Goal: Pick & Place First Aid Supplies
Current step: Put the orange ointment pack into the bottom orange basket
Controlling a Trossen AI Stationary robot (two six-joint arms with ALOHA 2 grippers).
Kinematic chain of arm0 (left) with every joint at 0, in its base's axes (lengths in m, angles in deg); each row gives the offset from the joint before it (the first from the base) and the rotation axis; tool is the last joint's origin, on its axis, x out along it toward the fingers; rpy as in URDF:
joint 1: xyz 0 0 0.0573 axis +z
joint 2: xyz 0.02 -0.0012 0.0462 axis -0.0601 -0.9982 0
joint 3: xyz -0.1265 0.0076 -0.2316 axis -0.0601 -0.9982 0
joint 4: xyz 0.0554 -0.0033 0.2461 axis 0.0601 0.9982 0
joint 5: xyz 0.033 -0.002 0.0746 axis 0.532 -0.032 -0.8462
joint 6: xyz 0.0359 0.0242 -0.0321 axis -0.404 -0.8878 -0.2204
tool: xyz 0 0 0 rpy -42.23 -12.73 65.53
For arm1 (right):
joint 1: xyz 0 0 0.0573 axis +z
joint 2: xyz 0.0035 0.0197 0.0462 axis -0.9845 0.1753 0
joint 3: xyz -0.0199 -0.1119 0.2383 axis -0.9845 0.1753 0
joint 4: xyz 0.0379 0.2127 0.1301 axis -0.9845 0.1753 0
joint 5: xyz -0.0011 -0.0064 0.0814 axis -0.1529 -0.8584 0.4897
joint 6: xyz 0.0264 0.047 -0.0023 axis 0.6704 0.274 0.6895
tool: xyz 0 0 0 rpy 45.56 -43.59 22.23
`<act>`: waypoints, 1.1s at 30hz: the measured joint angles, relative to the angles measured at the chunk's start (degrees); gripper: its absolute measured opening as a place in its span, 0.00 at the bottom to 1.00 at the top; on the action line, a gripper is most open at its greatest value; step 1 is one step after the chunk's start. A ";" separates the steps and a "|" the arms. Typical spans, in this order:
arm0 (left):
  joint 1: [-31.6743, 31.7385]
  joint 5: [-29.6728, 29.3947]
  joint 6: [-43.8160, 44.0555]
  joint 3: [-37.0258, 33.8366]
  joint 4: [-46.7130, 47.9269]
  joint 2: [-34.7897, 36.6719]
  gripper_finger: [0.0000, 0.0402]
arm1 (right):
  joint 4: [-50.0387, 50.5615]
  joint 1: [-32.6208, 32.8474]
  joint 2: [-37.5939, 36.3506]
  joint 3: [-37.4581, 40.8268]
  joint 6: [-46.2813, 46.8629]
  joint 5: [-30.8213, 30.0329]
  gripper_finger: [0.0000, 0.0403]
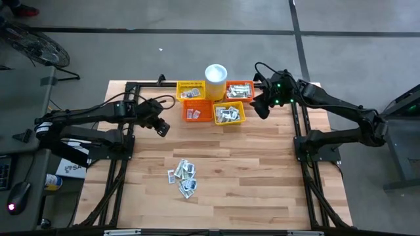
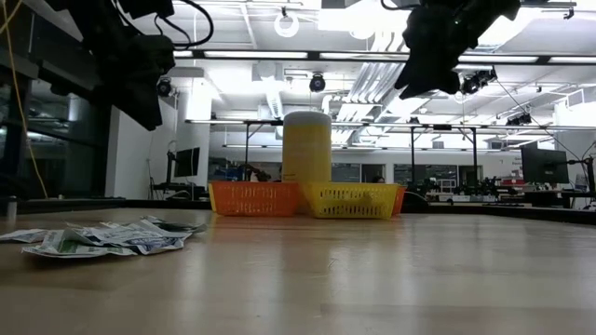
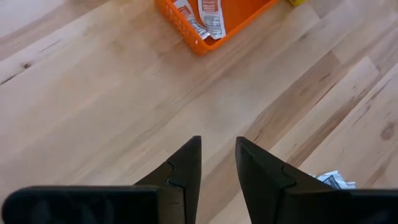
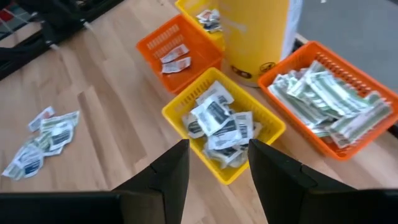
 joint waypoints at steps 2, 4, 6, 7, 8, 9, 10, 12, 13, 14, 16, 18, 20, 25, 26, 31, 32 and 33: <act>0.00 0.00 1.08 0.00 0.10 0.00 0.25 | 0.02 0.00 0.00 0.00 0.00 0.85 0.39; 0.00 0.00 1.43 0.00 0.02 0.00 0.25 | 0.02 0.00 0.00 0.00 -0.14 1.65 0.39; 0.00 0.00 1.66 0.00 -0.01 0.00 0.25 | 0.04 0.00 0.00 0.00 -0.53 2.37 0.39; 0.00 0.02 1.99 0.00 -0.01 0.00 0.25 | 0.06 0.00 0.00 0.00 -0.89 2.47 0.39; 0.00 0.02 2.28 0.00 0.00 0.00 0.25 | 0.16 0.01 0.00 0.00 -1.29 2.55 0.39; 0.00 0.02 2.30 0.00 -0.01 0.00 0.25 | 0.25 0.02 0.00 0.00 -1.56 2.60 0.39; 0.00 0.02 2.30 0.00 -0.02 0.00 0.25 | 0.31 0.02 0.00 0.00 -1.86 2.60 0.39; 0.00 0.02 2.28 0.00 0.04 0.00 0.25 | 0.35 0.02 0.00 0.00 -2.93 2.58 0.39; 0.00 0.02 2.30 0.00 0.04 0.00 0.25 | 0.37 0.02 0.00 0.00 -3.21 2.59 0.39; 0.00 0.05 2.30 0.00 0.02 0.00 0.25 | 0.39 0.02 0.00 0.00 -3.42 2.60 0.39; 0.00 0.45 2.30 0.00 -0.03 0.00 0.25 | 0.44 0.02 0.00 0.00 -3.78 2.60 0.39; 0.00 1.40 2.30 0.00 0.02 0.00 0.25 | 0.43 0.02 0.00 0.00 -4.10 2.60 0.39; 0.00 2.72 2.30 0.00 0.04 0.00 0.25 | 0.44 0.02 0.00 0.00 -4.24 2.60 0.39; 0.00 6.56 0.68 0.00 0.17 0.00 0.25 | 0.44 0.02 0.00 0.00 -4.48 2.48 0.39; 0.00 6.92 -0.22 0.00 0.17 0.00 0.25 | 0.44 0.02 0.00 0.00 -4.49 2.24 0.39; 0.00 8.48 -3.80 0.00 0.19 0.00 0.25 | 0.44 0.02 0.00 0.00 -5.01 2.10 0.39; 0.00 8.94 -4.78 0.00 0.21 0.00 0.25 | 0.44 0.02 0.00 0.00 -5.01 2.10 0.39; 0.00 9.59 -5.91 0.00 0.29 0.00 0.25 | 0.45 0.02 0.00 0.00 -5.01 2.08 0.39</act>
